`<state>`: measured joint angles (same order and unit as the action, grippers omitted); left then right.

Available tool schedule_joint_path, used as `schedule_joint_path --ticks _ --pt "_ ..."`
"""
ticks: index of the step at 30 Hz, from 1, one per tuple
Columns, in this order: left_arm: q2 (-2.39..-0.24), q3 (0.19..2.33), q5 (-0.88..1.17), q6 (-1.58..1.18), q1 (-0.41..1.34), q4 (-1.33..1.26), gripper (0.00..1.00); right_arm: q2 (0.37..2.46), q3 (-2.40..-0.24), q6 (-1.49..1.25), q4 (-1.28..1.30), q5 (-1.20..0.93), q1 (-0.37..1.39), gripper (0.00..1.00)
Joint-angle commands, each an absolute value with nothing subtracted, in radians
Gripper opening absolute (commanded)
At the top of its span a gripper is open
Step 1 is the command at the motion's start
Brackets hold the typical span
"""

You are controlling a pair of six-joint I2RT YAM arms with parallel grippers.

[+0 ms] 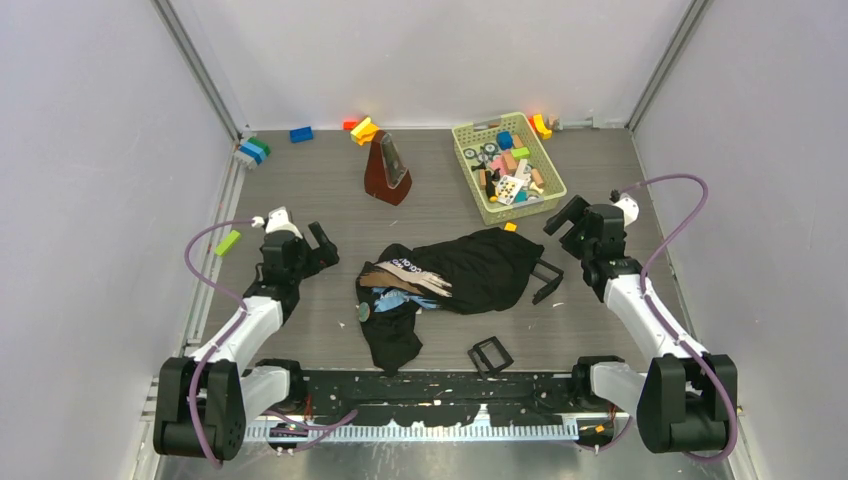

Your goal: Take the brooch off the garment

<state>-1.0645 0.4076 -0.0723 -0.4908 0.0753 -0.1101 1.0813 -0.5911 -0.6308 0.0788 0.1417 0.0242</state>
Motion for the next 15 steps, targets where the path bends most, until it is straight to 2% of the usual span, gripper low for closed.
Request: schedule_joint_path --ticks 1,4,8,10,12,15 --pt "-1.03 0.451 -0.052 -0.491 0.072 -0.086 0.98 1.101 -0.622 -0.614 0.056 0.117 0.056 0.99" --pt "-1.015 0.443 0.072 -0.484 0.072 -0.078 0.97 1.115 -0.643 -0.572 0.059 0.128 0.126 0.98" --pt "-1.031 0.453 0.209 -0.533 0.074 0.028 0.9 1.167 -0.692 -0.521 0.086 0.186 0.225 0.96" --pt "-1.039 0.443 0.305 -0.567 0.074 0.038 0.86 1.214 -0.724 -0.504 0.105 0.193 0.251 0.85" --pt "-1.042 0.424 0.372 -0.602 0.077 0.048 0.85 1.264 -0.752 -0.494 0.119 0.191 0.268 0.78" --pt "-1.031 0.402 0.43 -0.64 0.087 0.089 0.84 1.339 -0.794 -0.482 0.135 0.173 0.284 0.73"
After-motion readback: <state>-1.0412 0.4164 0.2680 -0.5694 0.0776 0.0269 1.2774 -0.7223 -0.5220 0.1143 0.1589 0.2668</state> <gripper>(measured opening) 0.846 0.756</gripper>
